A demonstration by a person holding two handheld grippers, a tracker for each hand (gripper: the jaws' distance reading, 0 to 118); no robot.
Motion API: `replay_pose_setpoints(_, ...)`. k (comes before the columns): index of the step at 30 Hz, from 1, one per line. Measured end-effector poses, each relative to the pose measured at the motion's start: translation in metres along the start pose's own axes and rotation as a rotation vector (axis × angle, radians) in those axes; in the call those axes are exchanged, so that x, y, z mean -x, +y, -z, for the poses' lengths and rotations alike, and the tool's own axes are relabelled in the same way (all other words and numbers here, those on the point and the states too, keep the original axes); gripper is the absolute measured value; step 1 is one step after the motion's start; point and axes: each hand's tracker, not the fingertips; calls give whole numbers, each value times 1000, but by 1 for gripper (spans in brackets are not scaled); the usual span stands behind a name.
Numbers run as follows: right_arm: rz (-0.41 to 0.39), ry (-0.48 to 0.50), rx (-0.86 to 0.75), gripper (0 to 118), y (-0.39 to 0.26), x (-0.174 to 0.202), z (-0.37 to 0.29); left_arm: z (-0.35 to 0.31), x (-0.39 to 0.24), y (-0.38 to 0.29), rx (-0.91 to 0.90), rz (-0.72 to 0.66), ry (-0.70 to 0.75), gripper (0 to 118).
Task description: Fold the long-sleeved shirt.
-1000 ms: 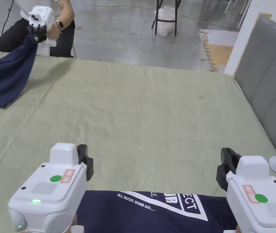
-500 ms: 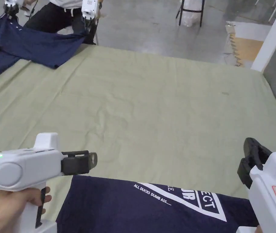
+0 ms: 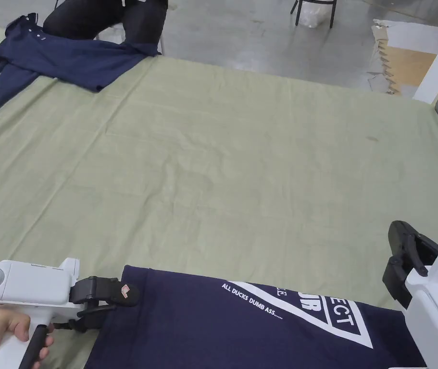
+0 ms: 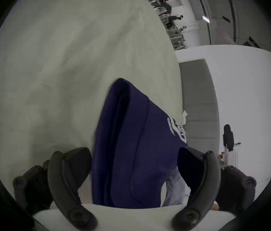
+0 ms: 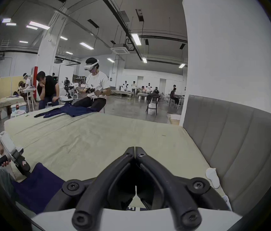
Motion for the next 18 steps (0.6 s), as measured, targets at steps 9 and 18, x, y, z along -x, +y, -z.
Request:
replay_pose_setpoints(9, 22, 12, 23, 0, -5, 0, 5, 44, -21, -11, 39, 110, 73, 16)
replay_pose_setpoints(18, -19, -1, 41, 0, -1, -7, 12, -43, -33, 39, -98, 167, 78, 15)
